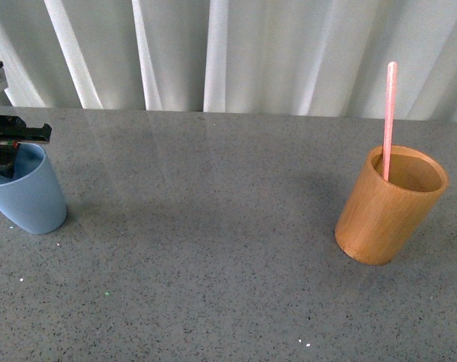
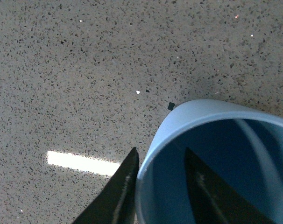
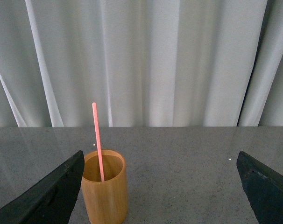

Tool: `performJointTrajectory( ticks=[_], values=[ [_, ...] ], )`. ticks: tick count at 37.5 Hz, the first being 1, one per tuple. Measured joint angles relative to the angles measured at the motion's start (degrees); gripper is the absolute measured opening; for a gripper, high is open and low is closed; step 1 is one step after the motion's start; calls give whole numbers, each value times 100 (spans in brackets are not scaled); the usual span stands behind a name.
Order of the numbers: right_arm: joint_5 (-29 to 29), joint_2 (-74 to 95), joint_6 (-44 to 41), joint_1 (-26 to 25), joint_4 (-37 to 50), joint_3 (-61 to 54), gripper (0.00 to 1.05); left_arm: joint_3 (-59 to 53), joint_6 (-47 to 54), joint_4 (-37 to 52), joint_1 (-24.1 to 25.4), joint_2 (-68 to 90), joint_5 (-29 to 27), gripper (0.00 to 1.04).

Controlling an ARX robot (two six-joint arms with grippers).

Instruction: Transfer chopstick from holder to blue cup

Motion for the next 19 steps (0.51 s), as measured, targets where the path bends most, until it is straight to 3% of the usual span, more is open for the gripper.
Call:
performJointTrajectory(
  ticks=[6, 19],
  values=[
    [-2, 0, 0, 0, 0, 0, 95, -61, 144, -111, -149, -68, 118, 3],
    [2, 0, 0, 0, 0, 0, 95, 177, 780, -562, -345, -684, 2, 4]
  ],
)
